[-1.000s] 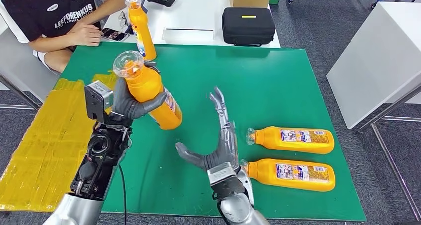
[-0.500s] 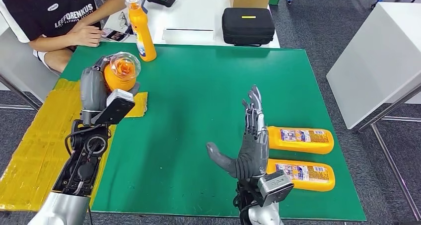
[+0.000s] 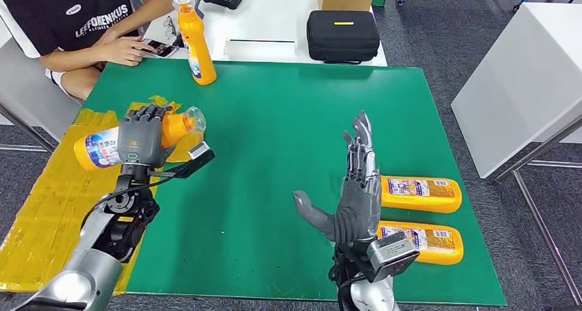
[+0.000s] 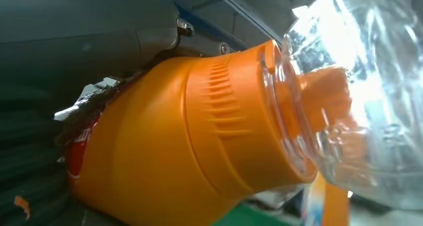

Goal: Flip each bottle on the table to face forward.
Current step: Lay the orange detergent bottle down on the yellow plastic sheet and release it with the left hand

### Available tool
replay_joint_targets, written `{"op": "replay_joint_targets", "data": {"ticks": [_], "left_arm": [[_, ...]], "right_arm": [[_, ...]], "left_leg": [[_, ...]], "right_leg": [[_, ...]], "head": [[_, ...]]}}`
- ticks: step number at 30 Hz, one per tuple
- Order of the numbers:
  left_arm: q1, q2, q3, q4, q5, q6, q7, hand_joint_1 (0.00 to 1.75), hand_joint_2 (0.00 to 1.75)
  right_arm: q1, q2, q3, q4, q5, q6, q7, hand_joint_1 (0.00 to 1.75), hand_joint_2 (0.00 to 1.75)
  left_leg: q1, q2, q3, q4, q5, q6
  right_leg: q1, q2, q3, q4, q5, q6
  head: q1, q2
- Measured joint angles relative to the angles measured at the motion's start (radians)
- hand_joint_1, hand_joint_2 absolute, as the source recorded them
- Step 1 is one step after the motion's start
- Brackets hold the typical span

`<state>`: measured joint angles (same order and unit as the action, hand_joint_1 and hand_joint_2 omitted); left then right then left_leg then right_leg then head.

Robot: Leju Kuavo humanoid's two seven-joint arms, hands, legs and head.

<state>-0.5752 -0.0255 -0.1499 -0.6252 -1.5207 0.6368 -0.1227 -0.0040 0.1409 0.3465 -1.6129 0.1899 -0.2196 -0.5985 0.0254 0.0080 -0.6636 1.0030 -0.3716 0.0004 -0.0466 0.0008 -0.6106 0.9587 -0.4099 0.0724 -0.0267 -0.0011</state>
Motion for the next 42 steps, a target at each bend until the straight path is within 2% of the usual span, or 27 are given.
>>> {"op": "replay_joint_targets", "data": {"ticks": [5,11,23,31,42], "left_arm": [[-0.008,0.016,-0.029,0.098,-0.042,-0.006,0.047,1.75,1.75],[-0.015,0.034,-0.062,0.160,-0.044,-0.026,0.050,1.75,1.75],[-0.017,0.063,-0.083,0.228,-0.044,-0.014,-0.012,1.75,1.75],[-0.004,0.077,-0.078,0.247,-0.038,0.045,-0.108,1.75,1.75],[0.012,0.085,-0.044,0.263,0.000,0.022,-0.174,1.75,1.75]], "right_arm": [[0.000,0.000,-0.005,0.000,-0.001,0.007,0.000,0.00,1.75],[0.000,0.000,-0.009,0.002,-0.001,0.008,-0.001,0.00,1.75],[0.000,0.006,-0.013,0.018,-0.005,0.008,-0.001,0.00,1.75],[-0.003,0.008,-0.014,0.035,-0.008,0.012,0.005,0.00,1.75],[-0.004,0.033,-0.015,0.040,0.008,0.043,0.033,0.00,1.75]], "left_leg": [[0.000,0.000,0.000,0.000,0.000,0.000],[0.000,0.000,0.000,0.000,0.000,0.000],[0.000,0.000,0.000,0.000,0.000,0.000],[0.000,0.000,0.000,0.000,0.000,0.000],[0.000,0.000,0.000,0.000,0.000,0.000]], "right_leg": [[0.000,0.000,0.000,0.000,0.000,0.000],[0.000,0.000,0.000,0.000,0.000,0.000],[0.000,0.000,0.000,0.000,0.000,0.000],[0.000,0.000,0.000,0.000,0.000,0.000],[0.000,0.000,0.000,0.000,0.000,0.000]], "head": [[0.000,0.000],[0.000,0.000],[0.000,0.000],[0.000,0.000],[0.000,0.000]]}}
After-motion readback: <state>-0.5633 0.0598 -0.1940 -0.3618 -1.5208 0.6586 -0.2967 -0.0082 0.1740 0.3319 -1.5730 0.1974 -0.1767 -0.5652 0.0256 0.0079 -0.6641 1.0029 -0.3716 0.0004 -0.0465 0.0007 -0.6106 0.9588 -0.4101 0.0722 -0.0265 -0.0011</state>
